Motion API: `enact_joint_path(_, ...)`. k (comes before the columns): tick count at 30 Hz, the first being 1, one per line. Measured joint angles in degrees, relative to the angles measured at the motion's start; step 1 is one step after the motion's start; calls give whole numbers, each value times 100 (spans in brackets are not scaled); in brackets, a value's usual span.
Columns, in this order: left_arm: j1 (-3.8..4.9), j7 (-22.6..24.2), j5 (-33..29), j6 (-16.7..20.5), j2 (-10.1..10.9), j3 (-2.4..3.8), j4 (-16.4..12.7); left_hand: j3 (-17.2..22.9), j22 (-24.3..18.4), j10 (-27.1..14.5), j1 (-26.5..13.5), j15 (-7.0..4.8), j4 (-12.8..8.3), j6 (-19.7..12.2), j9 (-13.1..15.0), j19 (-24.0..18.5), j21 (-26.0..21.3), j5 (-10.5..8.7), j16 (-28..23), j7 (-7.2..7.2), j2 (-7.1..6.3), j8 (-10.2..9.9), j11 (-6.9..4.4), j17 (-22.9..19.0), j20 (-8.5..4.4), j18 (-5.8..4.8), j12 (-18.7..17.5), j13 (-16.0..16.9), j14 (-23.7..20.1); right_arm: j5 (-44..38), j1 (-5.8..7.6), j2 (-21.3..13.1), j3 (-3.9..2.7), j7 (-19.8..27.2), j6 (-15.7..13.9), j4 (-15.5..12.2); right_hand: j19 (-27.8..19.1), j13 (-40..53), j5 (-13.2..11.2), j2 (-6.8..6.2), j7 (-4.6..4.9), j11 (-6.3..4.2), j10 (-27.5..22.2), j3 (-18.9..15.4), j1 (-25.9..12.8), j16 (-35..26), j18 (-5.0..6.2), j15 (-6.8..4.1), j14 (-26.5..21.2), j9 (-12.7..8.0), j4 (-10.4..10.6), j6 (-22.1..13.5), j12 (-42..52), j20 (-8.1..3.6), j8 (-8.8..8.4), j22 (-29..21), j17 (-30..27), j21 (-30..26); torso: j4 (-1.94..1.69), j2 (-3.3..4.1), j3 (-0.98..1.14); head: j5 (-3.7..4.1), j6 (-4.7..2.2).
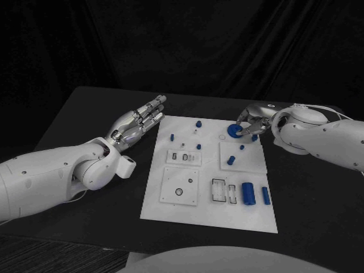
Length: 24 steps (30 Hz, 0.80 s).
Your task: Assemble the parts on the task board
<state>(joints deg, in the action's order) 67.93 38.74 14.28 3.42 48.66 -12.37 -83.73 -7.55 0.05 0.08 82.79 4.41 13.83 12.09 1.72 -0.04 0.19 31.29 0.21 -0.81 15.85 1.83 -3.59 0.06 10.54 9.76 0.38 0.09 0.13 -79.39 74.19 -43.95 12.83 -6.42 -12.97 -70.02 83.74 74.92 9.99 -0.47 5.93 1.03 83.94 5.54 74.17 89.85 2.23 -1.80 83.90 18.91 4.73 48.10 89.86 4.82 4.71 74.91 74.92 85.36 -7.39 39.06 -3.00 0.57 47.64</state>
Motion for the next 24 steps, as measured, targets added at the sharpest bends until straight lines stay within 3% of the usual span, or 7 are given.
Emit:
enact_joint_path(13, -3, -3, 0, -22, -17, 0, 12, 16, 1, 0, 0, 0, -16, 0, 0, 5, 0, 0, 0, 0, 0, 0, 0, 2, 5, 0, 0, 0, 0, -273, -29, 76, -23, -64, 18, 27, 0, 0, 672, -14, -8, 0, 0, 168, 202, 0, 1, 0, 0, 56, -200, 216, 0, 0, 17, -1, 0, 23, -5, 1, 0, -7, 13)
enact_joint_path(16, -4, -4, 0, -33, -24, 0, 16, 16, 1, 0, 0, 0, -16, 0, 0, 20, 0, 0, 0, 0, 0, 0, 0, 2, 20, 0, 0, -1, 0, -315, -32, 96, -31, -68, 16, 36, 0, -1, 966, -49, 17, 0, 0, 248, 266, 0, 1, 0, 0, 65, -280, 346, 0, 0, 60, 4, 0, 23, -7, 1, 1, -9, 19)
enact_joint_path(21, -6, -6, 0, -46, -24, 0, 20, 16, 1, -21, 0, 0, -16, 0, 0, 20, 0, 0, 0, 0, 0, 0, 20, 3, 20, 0, 0, -3, 0, -355, -36, 122, -37, -64, -3, 40, 0, -1, 1548, -82, 156, 33, 7, 407, 300, 0, 1, 10, 10, 55, -387, 484, 0, 0, 126, 4, -1, 22, -8, 1, 0, -24, 25)
enact_joint_path(24, -7, -7, 0, -52, -24, 0, 21, 16, 1, -21, 0, 0, -16, 0, -1, 20, 0, 0, 0, 0, 0, 0, 21, 3, 20, 0, 0, -4, 0, -372, -43, 124, -37, -56, -35, 43, 21, -1, 1798, -97, 157, 75, 12, 491, 315, 0, 1, 49, 4, 53, -381, 484, 0, 21, 126, 4, -1, 66, -5, 1, 0, -29, 15)
